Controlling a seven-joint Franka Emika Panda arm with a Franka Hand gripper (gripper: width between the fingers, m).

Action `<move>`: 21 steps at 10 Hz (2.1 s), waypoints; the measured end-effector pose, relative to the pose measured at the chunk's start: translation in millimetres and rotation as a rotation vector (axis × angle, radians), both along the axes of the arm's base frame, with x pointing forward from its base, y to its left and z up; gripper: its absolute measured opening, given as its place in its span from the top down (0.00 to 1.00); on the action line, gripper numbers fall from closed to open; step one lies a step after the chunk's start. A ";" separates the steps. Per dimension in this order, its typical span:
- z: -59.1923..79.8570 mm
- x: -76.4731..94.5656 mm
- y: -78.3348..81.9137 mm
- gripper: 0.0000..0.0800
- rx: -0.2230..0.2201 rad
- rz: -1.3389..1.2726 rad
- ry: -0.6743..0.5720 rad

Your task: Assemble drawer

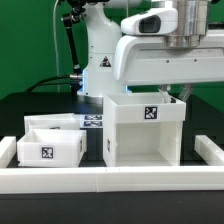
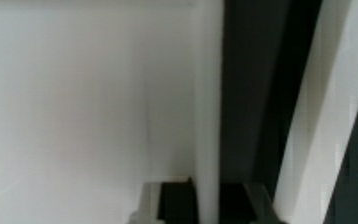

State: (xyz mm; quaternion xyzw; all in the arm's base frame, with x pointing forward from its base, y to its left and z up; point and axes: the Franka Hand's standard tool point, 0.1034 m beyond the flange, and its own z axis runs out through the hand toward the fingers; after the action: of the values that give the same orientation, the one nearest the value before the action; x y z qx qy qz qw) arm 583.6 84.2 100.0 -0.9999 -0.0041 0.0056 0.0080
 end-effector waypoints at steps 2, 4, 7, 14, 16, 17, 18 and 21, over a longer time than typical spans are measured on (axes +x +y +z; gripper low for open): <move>0.1 8.7 9.6 0.95 0.009 -0.175 -0.004; 0.9 18.5 8.8 0.95 0.018 -0.272 -0.013; 0.4 17.2 13.5 0.95 0.027 -0.482 -0.002; 5.8 29.4 -3.9 0.95 0.063 -0.832 0.005; 4.2 27.7 1.0 0.95 0.072 -0.955 0.020; 3.8 27.4 2.7 0.95 0.077 -1.013 0.027; 3.4 26.9 5.0 0.95 0.082 -1.080 0.036; 4.0 35.6 -5.1 0.95 0.088 -1.252 0.067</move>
Offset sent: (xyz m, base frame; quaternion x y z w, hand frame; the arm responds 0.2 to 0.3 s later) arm 0.0299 -0.0112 0.0063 0.0240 0.0069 0.0983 0.9948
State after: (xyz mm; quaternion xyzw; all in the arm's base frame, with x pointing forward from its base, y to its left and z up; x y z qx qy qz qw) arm 619.3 79.1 104.0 -0.8107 0.5823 0.0310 0.0512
